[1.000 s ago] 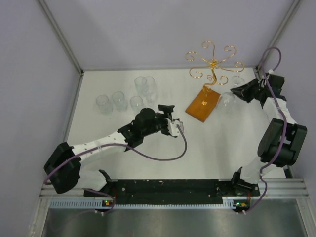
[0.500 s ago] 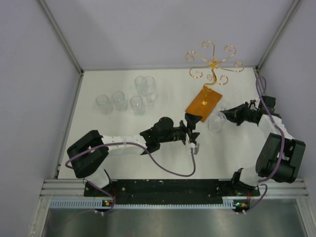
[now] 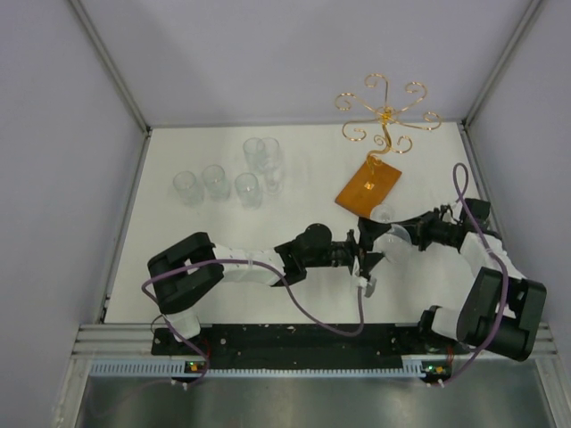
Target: Take the wine glass off the wine glass rack
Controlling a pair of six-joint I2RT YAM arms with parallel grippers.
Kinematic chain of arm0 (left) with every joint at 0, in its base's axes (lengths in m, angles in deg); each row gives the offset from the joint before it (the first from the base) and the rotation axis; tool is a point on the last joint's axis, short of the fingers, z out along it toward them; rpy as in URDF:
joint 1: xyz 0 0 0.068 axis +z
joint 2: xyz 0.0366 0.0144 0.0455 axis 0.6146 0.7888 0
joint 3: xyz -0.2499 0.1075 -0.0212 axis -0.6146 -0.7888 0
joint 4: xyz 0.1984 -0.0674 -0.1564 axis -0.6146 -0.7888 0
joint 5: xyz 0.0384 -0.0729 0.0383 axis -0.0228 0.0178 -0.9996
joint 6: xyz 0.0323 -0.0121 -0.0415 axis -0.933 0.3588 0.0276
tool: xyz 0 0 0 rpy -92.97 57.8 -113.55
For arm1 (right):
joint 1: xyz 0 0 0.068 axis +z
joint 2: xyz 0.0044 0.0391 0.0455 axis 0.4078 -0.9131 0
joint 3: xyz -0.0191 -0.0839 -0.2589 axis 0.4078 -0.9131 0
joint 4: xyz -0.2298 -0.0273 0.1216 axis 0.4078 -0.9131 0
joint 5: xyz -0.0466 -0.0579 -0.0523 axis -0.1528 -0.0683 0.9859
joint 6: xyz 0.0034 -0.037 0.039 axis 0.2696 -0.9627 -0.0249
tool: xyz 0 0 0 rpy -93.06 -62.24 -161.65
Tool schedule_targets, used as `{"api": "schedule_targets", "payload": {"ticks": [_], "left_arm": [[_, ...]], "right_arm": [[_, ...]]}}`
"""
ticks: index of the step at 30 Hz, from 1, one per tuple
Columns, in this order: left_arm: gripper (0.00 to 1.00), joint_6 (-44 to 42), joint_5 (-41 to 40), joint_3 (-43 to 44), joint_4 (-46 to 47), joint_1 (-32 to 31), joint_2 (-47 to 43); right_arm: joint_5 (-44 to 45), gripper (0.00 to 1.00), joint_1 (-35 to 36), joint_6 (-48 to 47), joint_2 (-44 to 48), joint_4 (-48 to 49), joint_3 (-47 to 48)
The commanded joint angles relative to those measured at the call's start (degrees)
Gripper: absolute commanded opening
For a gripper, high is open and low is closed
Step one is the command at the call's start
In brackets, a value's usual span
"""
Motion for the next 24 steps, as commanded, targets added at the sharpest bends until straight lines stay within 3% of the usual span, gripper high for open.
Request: {"api": "schedule_targets", "payload": {"ticks": [1, 9, 14, 24], "left_arm": [[0.91, 2.7, 3.9, 3.9, 4.2, -1.1, 1.2], [0.88, 4.0, 8.1, 8.3, -6.6, -2.0, 2.8], [0.86, 4.8, 8.0, 9.1, -7.6, -2.0, 3.3], [0.65, 10.1, 6.0, 11.8, -6.2, -2.0, 3.9]], "right_arm": [[-4.1, 0.0, -0.3, 0.8, 3.1, 1.8, -0.5], [-4.1, 0.0, -0.3, 0.8, 4.7, 1.7, -0.4], [-4.0, 0.0, -0.3, 0.3, 4.9, 1.2, -1.1], [-2.3, 0.0, -0.2, -2.8, 5.0, -2.1, -0.4]]}}
